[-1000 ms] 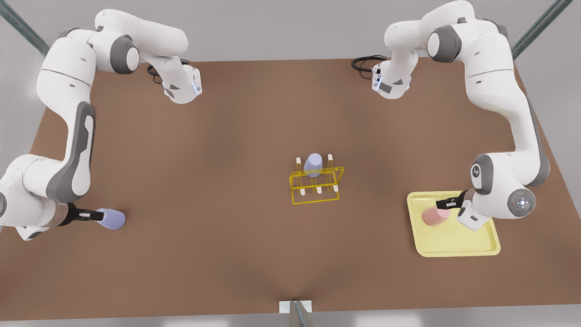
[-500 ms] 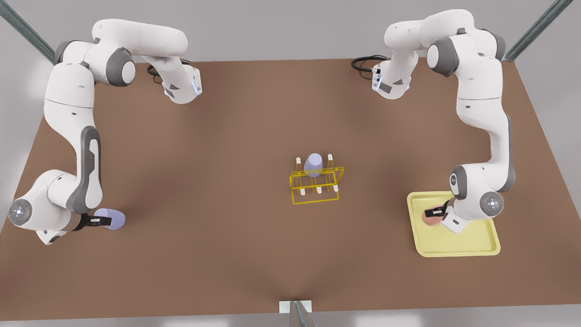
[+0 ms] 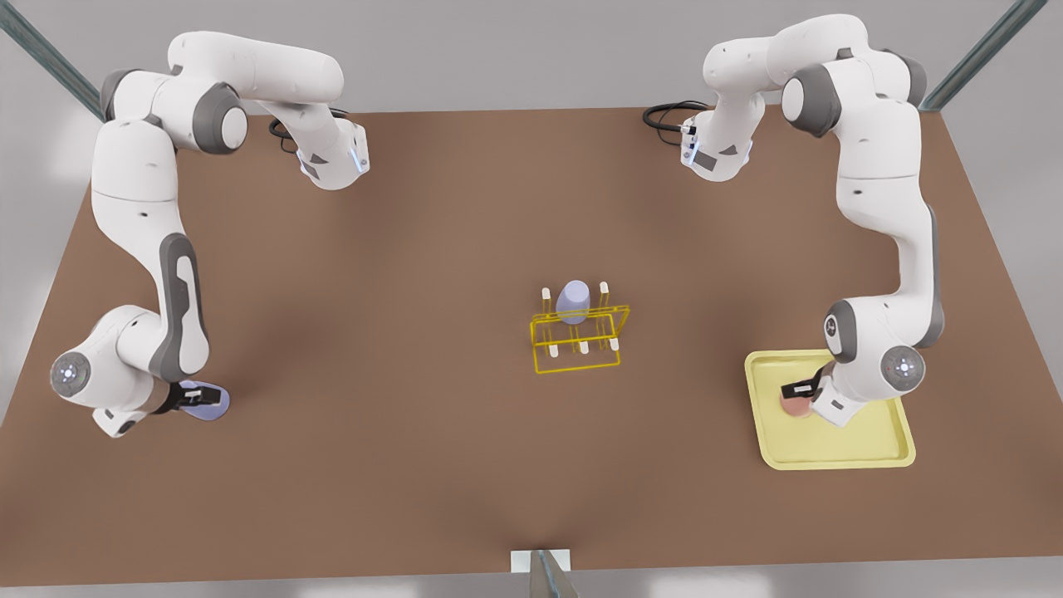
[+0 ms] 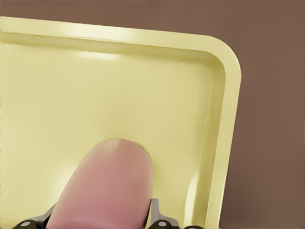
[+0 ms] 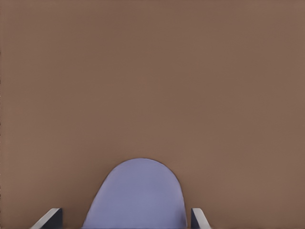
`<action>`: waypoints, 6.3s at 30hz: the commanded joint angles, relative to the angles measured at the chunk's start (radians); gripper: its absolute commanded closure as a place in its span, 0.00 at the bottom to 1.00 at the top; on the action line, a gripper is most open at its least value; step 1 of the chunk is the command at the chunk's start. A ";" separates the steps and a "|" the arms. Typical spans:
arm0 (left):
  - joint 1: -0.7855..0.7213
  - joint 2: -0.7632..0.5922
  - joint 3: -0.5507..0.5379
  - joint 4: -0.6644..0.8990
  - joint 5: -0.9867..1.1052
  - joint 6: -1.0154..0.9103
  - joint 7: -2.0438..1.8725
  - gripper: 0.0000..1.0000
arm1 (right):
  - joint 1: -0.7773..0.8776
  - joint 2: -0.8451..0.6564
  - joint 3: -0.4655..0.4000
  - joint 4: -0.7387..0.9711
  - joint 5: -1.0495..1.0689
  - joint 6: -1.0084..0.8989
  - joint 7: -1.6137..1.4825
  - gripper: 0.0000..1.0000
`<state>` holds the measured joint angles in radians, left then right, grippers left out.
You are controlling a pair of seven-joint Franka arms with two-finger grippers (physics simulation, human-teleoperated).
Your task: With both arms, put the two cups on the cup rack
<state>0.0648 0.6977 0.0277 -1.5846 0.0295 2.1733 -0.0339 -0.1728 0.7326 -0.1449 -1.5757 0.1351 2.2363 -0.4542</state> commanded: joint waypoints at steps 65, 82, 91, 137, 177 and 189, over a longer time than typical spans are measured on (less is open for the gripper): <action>-0.227 -0.408 -0.015 0.244 0.063 -0.862 0.060 0.00 | 0.331 -0.099 0.208 0.063 0.371 -0.098 0.215 0.20; -0.229 -0.411 -0.017 0.245 0.069 -0.863 0.057 0.00 | 0.569 -0.032 0.205 0.283 0.463 -0.073 0.601 0.20; -0.229 -0.411 -0.017 0.245 0.069 -0.863 0.057 0.00 | 0.650 0.030 0.193 0.413 0.413 -0.069 0.816 0.20; -0.231 -0.411 -0.029 0.247 0.072 -0.876 0.054 0.00 | 0.797 0.151 0.196 0.531 0.210 -0.158 0.971 0.21; -0.229 -0.409 -0.031 0.264 0.078 -0.897 0.058 0.00 | 0.840 0.128 0.203 0.468 0.169 -0.179 0.971 0.00; -0.220 -0.409 -0.026 0.295 0.069 -0.908 0.058 0.00 | 0.558 -0.056 0.007 0.470 -0.121 -0.590 0.868 0.00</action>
<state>-0.1565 0.2903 0.0007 -1.2940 0.1020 1.2722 0.0246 0.4347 0.6818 -0.1103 -1.1059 0.1388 1.8556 0.5026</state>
